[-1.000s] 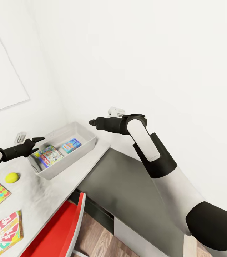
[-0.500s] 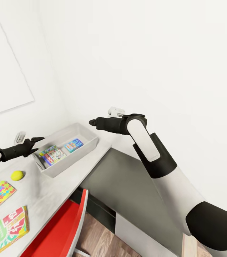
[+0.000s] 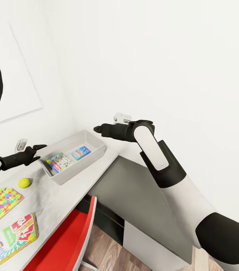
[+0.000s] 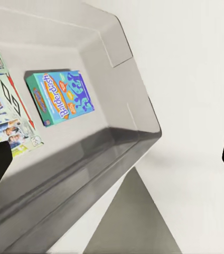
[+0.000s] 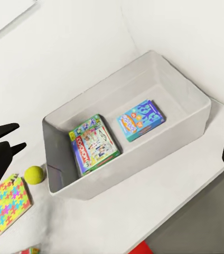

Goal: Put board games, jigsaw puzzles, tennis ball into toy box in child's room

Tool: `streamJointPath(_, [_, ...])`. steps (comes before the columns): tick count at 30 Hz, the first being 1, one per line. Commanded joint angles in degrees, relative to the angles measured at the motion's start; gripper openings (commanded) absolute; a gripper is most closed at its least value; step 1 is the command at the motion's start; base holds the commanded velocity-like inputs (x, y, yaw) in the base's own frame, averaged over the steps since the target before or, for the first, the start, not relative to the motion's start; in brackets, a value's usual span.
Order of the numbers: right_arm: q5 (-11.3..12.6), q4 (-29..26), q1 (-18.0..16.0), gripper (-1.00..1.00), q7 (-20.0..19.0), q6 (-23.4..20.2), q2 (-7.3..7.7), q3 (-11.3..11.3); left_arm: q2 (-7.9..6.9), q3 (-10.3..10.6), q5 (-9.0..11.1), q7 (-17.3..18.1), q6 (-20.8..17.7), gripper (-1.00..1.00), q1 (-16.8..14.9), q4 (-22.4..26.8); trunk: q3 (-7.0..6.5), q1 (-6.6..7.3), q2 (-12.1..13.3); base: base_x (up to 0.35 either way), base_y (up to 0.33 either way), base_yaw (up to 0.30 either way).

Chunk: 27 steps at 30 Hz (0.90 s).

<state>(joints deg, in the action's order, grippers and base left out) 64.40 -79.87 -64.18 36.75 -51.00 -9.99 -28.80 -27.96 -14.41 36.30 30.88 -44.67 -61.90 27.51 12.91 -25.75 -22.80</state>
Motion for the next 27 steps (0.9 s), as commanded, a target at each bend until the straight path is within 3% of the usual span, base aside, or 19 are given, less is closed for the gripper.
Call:
streamJointPath(1, [0.5, 0.0, -0.1, 1.0, 0.6, -0.1, -0.01, 0.0, 0.01, -0.2, -0.1, 0.1, -0.3, 1.0, -0.1, 0.0, 0.03, -0.04, -0.1, -0.028, 0.017, 0.0])
streamJointPath(10, [0.5, 0.0, -0.1, 1.0, 0.6, -0.1, -0.01, 0.0, 0.01, -0.2, -0.1, 0.1, -0.3, 1.0, -0.1, 0.0, -0.66, -0.04, -0.1, -0.007, 0.004, 0.0])
streamJointPath(27, [0.4, 0.3, -0.2, 1.0, 0.7, 0.8, -0.01, -0.2, 0.04, -0.2, -0.1, 0.1, -0.2, 1.0, -0.1, 0.0, -0.78, -0.04, -0.1, 0.0, 0.0, 0.002])
